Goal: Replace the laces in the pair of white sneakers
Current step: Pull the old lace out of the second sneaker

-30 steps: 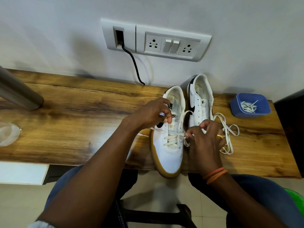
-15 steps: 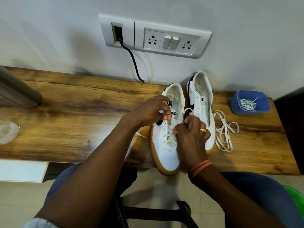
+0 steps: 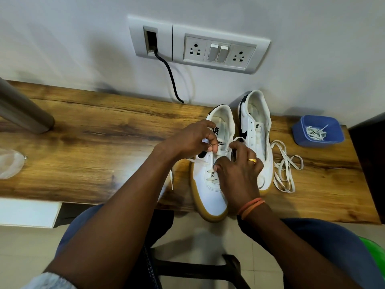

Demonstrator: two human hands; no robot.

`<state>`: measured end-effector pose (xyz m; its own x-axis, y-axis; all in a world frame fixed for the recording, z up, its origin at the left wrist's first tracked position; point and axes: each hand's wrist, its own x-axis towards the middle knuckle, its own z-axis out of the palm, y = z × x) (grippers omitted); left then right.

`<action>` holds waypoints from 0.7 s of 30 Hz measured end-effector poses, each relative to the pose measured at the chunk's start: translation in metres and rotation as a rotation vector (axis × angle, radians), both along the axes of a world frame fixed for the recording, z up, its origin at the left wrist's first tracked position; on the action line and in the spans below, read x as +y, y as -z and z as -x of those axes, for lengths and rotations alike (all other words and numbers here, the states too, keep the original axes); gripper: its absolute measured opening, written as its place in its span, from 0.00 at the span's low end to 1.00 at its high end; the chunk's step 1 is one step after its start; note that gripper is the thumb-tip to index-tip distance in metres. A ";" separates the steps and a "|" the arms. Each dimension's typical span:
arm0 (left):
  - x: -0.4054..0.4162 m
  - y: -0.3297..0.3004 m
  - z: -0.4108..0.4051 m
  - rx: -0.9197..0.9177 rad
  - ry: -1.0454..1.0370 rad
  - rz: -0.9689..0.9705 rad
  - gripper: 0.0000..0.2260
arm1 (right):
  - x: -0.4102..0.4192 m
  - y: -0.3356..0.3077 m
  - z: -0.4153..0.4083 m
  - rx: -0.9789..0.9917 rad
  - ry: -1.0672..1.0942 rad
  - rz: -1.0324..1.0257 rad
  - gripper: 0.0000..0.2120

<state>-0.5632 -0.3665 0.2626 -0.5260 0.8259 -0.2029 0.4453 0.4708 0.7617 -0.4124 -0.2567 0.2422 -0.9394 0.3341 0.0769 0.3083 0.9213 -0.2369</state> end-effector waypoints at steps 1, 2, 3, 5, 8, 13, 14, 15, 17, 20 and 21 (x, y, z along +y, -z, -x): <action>0.000 0.000 0.000 0.005 0.004 0.005 0.10 | -0.001 0.001 0.000 0.016 0.020 0.021 0.06; 0.000 0.000 0.000 0.014 0.008 0.012 0.09 | 0.000 0.000 -0.001 0.047 0.033 0.038 0.06; 0.000 0.000 0.001 0.023 0.010 0.017 0.09 | 0.001 -0.004 -0.005 0.085 0.040 0.045 0.04; -0.001 0.001 0.002 0.026 0.008 0.025 0.08 | 0.010 -0.014 -0.014 0.143 0.058 0.049 0.02; -0.001 0.001 0.002 0.006 0.006 0.028 0.09 | 0.033 -0.026 -0.028 0.146 0.137 0.114 0.03; 0.001 -0.001 0.000 0.002 0.000 0.029 0.10 | 0.033 -0.026 -0.026 0.145 0.072 0.148 0.07; 0.000 -0.001 0.000 0.008 -0.002 0.030 0.10 | 0.027 -0.024 -0.021 0.143 0.035 0.130 0.09; 0.000 -0.001 0.000 0.013 -0.002 0.031 0.10 | 0.020 -0.021 -0.016 0.131 0.001 0.107 0.10; 0.000 0.000 -0.001 0.008 0.000 0.026 0.10 | 0.009 -0.010 -0.006 0.072 -0.034 0.062 0.09; 0.000 0.000 0.000 0.011 0.004 0.022 0.10 | 0.003 0.000 0.000 0.028 0.002 0.063 0.06; 0.000 0.000 0.000 0.017 0.004 0.023 0.10 | 0.004 -0.001 -0.001 0.051 0.015 0.083 0.06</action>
<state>-0.5636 -0.3665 0.2623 -0.5259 0.8234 -0.2130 0.4601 0.4861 0.7430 -0.4112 -0.2531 0.2437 -0.9300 0.3550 0.0958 0.3072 0.8933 -0.3282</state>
